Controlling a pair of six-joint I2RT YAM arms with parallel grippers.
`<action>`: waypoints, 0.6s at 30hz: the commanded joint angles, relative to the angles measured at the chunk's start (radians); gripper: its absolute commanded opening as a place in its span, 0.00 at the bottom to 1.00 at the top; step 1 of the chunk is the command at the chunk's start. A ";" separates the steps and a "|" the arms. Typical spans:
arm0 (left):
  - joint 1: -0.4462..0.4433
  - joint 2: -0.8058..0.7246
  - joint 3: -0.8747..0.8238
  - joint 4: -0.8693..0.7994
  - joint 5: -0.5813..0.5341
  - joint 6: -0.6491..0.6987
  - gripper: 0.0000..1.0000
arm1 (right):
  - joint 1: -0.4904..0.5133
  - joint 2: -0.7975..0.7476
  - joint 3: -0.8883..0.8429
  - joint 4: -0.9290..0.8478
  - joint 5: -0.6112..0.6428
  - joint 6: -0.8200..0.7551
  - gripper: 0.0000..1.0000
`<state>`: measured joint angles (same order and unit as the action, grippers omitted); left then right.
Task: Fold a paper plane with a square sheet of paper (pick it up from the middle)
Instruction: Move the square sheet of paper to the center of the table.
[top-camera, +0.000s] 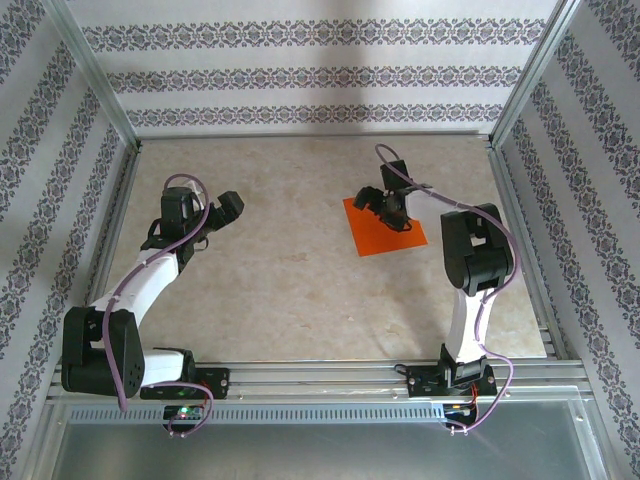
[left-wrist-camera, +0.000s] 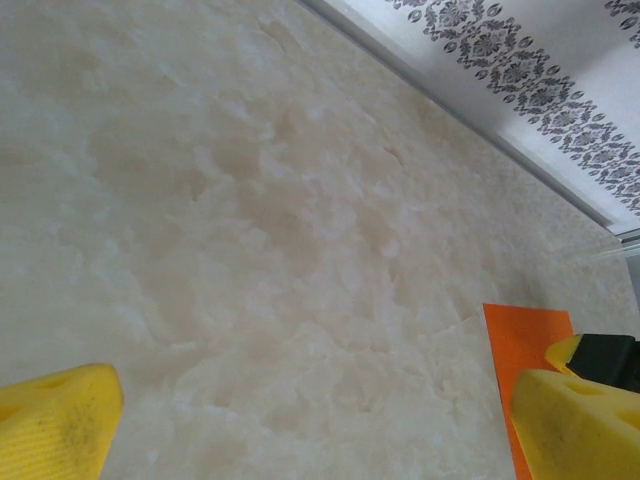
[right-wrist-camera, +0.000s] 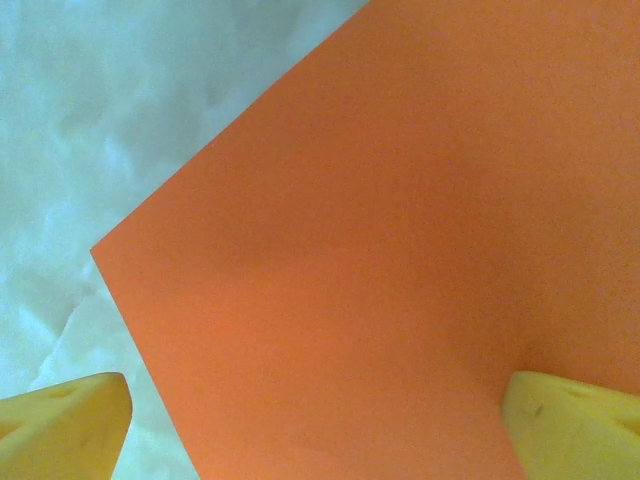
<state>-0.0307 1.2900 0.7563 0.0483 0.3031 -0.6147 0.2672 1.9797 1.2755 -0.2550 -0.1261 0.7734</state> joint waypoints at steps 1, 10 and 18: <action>0.010 0.010 0.033 -0.049 0.002 -0.005 1.00 | 0.100 -0.015 -0.086 -0.055 0.001 0.172 0.98; 0.010 0.036 0.062 -0.126 0.026 -0.007 1.00 | 0.430 -0.079 -0.229 0.062 0.109 0.764 0.96; 0.009 0.040 0.073 -0.176 0.081 0.001 0.99 | 0.540 -0.087 -0.167 0.104 0.108 0.871 0.95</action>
<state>-0.0307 1.3247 0.7929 -0.0711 0.3504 -0.6147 0.8165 1.8725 1.1034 -0.1070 -0.0158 1.5639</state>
